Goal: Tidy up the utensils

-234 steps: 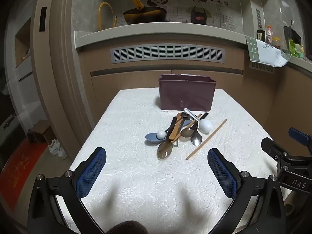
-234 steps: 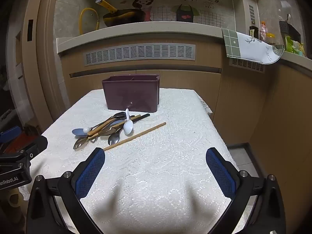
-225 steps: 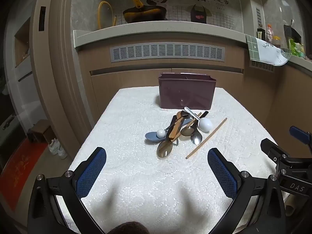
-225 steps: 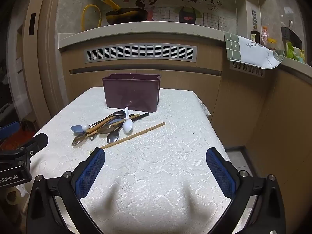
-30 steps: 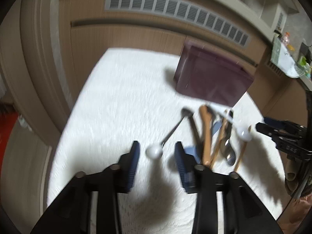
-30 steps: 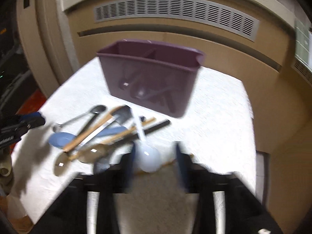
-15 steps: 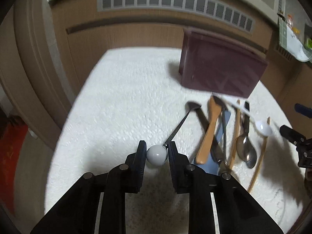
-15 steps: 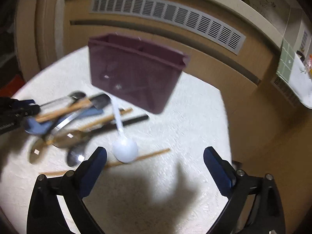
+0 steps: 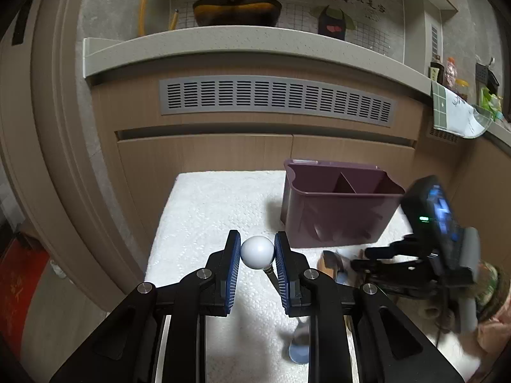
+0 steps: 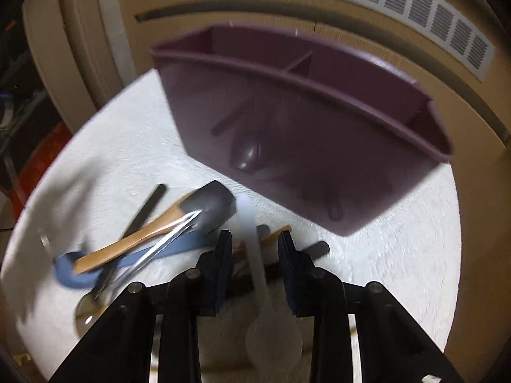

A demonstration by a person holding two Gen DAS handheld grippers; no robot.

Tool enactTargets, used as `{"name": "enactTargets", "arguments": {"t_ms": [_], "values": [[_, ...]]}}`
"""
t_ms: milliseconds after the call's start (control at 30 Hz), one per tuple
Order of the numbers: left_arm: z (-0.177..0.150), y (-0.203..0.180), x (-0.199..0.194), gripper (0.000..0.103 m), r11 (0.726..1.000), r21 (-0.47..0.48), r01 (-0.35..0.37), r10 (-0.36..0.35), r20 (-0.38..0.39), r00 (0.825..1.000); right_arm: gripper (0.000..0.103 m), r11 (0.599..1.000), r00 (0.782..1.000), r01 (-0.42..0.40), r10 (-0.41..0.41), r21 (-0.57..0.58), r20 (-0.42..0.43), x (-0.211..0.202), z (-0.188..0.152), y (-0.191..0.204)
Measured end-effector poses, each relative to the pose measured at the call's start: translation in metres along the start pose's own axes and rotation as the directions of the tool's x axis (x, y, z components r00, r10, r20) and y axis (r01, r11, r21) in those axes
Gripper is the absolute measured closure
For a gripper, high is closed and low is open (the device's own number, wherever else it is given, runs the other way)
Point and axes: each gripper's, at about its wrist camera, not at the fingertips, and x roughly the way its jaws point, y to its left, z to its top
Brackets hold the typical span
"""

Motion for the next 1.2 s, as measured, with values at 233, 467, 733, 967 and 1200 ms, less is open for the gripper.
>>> {"name": "enactTargets", "arguments": {"t_ms": [233,467,733,967,1200], "values": [[-0.008,-0.002,0.002,0.08,0.999,-0.012,0.031,-0.031,-0.019,0.999,0.094,0.998,0.999,-0.044,0.044,0.045,0.003,-0.009,-0.005,0.002],[-0.001,-0.016,-0.015,0.08,0.999,0.013,0.044,-0.044,0.01,0.999,0.094,0.989,0.983,-0.103,0.085,0.104,0.165,-0.079,-0.028,-0.008],[0.02,-0.037,-0.034,0.08,0.997,0.053,0.051,-0.054,0.056,0.997,0.094,0.982,0.949,-0.122,0.074,0.142,0.306,-0.13,-0.031,-0.024],[0.087,-0.051,-0.046,0.08,0.993,0.104,0.059,-0.077,0.18,0.981,0.094,0.987,0.862,-0.069,-0.014,0.145,0.506,-0.187,0.009,-0.043],[0.142,-0.055,-0.026,0.08,0.986,0.134,0.097,-0.13,0.271,0.954,0.094,0.982,0.761,-0.035,-0.094,0.184,0.642,-0.191,0.066,-0.064]]}}
